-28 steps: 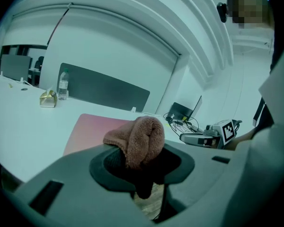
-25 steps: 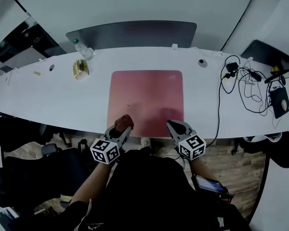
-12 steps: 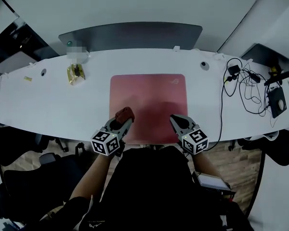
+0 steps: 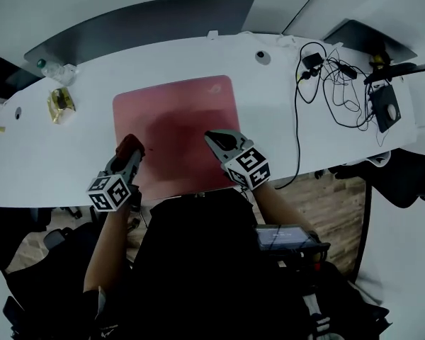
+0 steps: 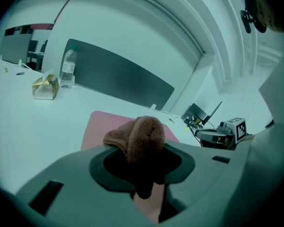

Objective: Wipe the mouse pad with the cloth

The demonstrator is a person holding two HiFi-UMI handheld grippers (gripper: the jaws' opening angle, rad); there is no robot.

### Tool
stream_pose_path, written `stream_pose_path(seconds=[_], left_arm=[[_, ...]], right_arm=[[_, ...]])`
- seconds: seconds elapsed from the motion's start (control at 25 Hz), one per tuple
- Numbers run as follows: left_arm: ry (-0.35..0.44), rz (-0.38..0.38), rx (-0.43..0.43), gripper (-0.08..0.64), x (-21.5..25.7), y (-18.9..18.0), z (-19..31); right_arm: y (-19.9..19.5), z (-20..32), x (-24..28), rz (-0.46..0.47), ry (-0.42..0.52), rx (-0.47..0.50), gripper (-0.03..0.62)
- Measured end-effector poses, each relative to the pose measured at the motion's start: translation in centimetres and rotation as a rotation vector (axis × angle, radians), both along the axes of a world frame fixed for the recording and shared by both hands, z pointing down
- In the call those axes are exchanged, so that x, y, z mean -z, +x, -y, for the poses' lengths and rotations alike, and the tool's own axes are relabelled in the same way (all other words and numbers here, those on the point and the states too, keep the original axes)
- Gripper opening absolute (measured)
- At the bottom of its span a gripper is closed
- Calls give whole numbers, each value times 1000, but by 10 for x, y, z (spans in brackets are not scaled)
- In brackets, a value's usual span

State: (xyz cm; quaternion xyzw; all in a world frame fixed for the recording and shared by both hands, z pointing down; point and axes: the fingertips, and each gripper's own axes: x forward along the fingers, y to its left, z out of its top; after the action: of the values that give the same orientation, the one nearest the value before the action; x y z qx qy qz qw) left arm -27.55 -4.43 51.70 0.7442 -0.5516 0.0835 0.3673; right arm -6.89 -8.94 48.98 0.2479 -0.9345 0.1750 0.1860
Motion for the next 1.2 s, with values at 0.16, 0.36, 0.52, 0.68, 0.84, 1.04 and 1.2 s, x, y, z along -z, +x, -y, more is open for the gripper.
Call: stream_pose_path(seconds=[0.16,0.36,0.52,0.68,0.84,1.04,1.2], left_arm=[[-35,12,35,137,-9,-5,4],[-80,45,75,138,-25,-1,14],[-90,65,93,138,-29,-7,35],[-121,124,110,140,-30,-35,58],[-163,159,116,140,-39,-51,79],[-229,172,176,140,-56,-80,97],[-238,198,193,140,-57,-105,119]], right_arm=[[-2,15,-5,3,-20,14,26],[8,20,-15,10,-51,52,26],[15,27,-18,27,-54,41,26],[7,31,-18,58,-65,39,26],[7,32,-19,70,-85,48,26],[13,32,-22,63,-97,54,26],[14,31,-26,64,-107,41,26]])
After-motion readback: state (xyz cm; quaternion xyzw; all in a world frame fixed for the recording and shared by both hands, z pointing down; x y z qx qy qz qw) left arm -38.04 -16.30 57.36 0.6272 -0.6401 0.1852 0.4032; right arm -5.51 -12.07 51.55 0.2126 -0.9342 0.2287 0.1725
